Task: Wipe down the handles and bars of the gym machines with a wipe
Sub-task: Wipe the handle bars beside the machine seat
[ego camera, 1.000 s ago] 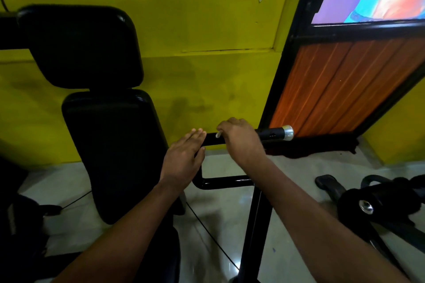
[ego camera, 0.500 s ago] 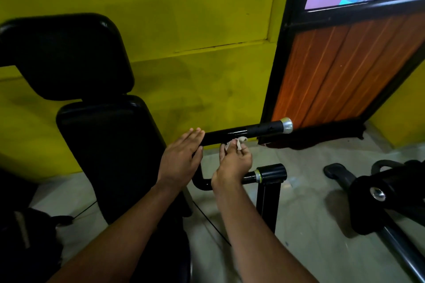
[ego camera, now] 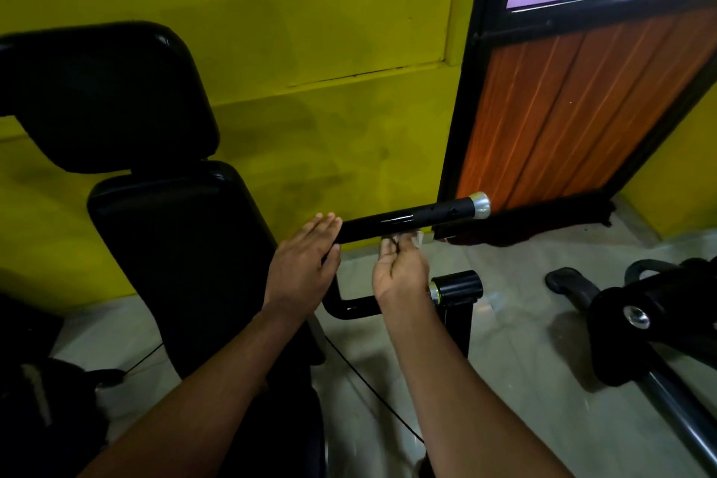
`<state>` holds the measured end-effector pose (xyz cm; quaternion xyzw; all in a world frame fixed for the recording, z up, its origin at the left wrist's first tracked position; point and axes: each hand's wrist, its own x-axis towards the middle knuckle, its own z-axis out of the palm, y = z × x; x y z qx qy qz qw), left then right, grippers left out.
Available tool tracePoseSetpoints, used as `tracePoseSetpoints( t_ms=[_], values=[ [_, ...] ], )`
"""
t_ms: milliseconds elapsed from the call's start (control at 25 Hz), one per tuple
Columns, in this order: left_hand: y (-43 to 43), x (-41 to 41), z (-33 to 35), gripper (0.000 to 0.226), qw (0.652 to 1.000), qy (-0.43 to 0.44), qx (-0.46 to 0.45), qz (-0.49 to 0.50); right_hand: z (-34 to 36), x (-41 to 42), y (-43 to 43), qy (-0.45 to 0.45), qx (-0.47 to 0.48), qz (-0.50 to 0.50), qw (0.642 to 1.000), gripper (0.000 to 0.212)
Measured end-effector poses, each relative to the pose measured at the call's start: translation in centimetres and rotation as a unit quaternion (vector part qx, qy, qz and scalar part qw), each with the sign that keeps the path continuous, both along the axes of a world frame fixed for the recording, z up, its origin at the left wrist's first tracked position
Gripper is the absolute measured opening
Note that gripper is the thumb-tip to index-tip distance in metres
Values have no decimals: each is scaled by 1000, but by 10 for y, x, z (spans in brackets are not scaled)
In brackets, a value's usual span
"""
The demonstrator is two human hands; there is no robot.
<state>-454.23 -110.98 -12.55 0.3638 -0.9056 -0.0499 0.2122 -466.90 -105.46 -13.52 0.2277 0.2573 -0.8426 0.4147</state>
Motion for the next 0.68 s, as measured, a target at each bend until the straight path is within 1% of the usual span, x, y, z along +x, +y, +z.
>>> tracePoseSetpoints(
  t_ms=[80,200,280,360,400,440,480,520,560,600,680],
  values=[
    [-1,-1,-1,48,1000,3,-5,-4,1,2,3,11,0,13,1000,15],
    [-2,-4,-1,51,1000,2,-18,-11,3,-2,5,-6,-11,-40,999,16],
    [-1,-6,0,51,1000,9,-22,-13,3,-1,7,17,-11,-44,999,14],
    [-3,-7,-2,50,999,7,-31,-19,2,10,9,88,38,-24,995,10],
    [-5,-8,-3,50,999,4,-30,-19,0,15,9,140,75,-38,987,11],
    [-5,-8,-4,50,999,4,-28,-19,-4,17,11,217,119,-62,967,12],
    [-5,-8,-4,51,1000,4,-23,-18,-9,15,12,323,173,-81,927,14],
    [-4,-8,-4,51,1000,6,-21,-20,-10,11,16,445,224,-94,862,15],
    [-3,-8,-5,51,1000,7,-22,-21,-12,7,19,560,258,-109,780,16],
    [-3,-8,-6,49,999,8,-22,-21,-12,2,19,630,280,-124,714,17],
    [-1,-10,-5,47,1000,8,-10,-17,-3,-11,16,688,319,-117,641,18]
  ],
)
